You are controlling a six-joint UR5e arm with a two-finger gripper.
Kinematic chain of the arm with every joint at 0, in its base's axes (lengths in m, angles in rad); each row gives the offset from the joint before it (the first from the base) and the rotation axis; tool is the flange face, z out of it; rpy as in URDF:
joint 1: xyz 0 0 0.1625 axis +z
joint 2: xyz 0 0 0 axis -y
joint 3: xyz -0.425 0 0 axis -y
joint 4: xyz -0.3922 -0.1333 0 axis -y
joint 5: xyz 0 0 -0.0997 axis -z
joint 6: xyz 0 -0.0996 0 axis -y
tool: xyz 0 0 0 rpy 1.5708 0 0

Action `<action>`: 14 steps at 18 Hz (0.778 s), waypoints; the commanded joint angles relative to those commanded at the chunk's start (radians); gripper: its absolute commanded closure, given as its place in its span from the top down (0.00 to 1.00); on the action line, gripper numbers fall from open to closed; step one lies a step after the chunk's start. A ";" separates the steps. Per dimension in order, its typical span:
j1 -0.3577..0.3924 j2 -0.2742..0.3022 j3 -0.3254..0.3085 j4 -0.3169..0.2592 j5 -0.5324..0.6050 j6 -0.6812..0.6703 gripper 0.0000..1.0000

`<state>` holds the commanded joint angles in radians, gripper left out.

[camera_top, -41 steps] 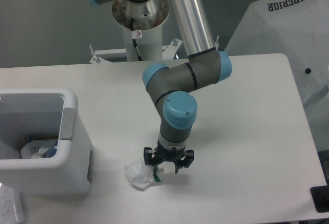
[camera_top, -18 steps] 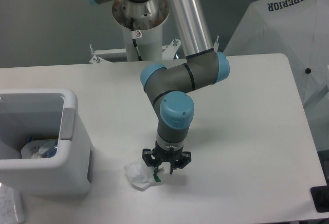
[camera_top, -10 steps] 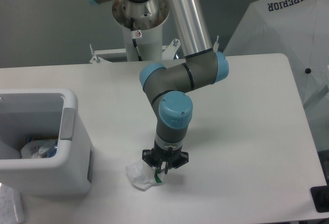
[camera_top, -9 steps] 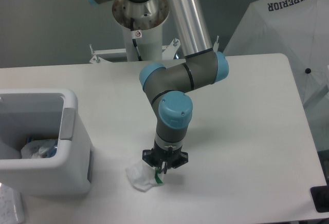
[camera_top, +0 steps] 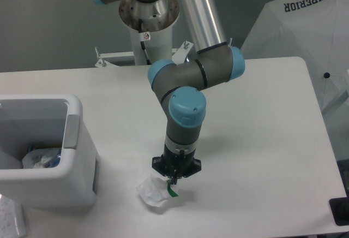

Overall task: Place the trash in the trash can
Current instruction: 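Lift the wrapper and carry it over the white bin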

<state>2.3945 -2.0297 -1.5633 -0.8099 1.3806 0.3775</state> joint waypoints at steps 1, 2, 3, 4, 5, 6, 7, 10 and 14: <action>0.002 0.017 0.015 0.000 -0.002 -0.035 0.03; 0.005 0.029 0.031 0.000 -0.005 -0.075 0.03; 0.005 0.041 0.051 0.000 -0.020 -0.109 0.03; 0.006 0.055 0.069 0.000 -0.052 -0.139 0.03; 0.011 0.071 0.086 0.000 -0.092 -0.172 0.03; 0.014 0.087 0.101 0.000 -0.132 -0.207 0.03; 0.014 0.107 0.112 0.000 -0.168 -0.244 0.03; 0.005 0.190 0.137 0.000 -0.206 -0.336 0.03; -0.031 0.279 0.143 0.000 -0.300 -0.362 0.03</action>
<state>2.3639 -1.7505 -1.4205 -0.8099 1.0803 0.0153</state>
